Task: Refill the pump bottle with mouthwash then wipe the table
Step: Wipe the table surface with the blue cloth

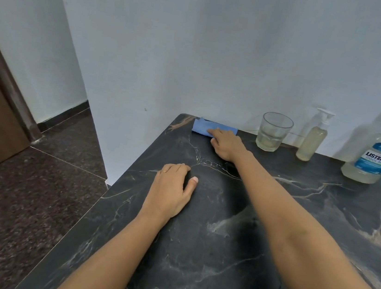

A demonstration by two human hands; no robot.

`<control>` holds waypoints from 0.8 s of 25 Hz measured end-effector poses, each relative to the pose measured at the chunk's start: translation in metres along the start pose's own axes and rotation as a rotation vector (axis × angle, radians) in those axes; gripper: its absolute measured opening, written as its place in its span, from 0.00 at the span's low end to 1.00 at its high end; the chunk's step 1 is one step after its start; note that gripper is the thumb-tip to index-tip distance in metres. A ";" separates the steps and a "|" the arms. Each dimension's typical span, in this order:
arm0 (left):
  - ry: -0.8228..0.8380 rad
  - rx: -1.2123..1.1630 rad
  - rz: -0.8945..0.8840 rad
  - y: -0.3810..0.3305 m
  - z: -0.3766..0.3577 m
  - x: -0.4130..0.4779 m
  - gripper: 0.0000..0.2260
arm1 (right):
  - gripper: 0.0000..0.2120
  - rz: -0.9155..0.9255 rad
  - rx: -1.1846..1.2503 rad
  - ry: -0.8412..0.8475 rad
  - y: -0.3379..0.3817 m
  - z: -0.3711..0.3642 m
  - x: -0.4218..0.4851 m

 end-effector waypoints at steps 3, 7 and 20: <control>0.007 -0.009 -0.002 -0.001 0.001 -0.001 0.15 | 0.16 0.029 0.049 -0.147 0.016 0.008 -0.009; 0.014 0.003 0.012 -0.001 0.002 0.001 0.14 | 0.14 0.236 0.004 -0.125 0.042 -0.002 -0.023; 0.019 -0.056 0.027 -0.005 0.008 -0.005 0.11 | 0.23 -0.206 0.123 -0.057 -0.020 -0.019 -0.089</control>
Point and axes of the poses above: each hand's wrist, its own x-axis towards the middle knuckle, its own z-axis out of the back of the hand, y = z × x, the point moved 3 cm from there along x, towards the middle knuckle, and after that the axes turned 9 degrees about y, right-handed, at the moved point
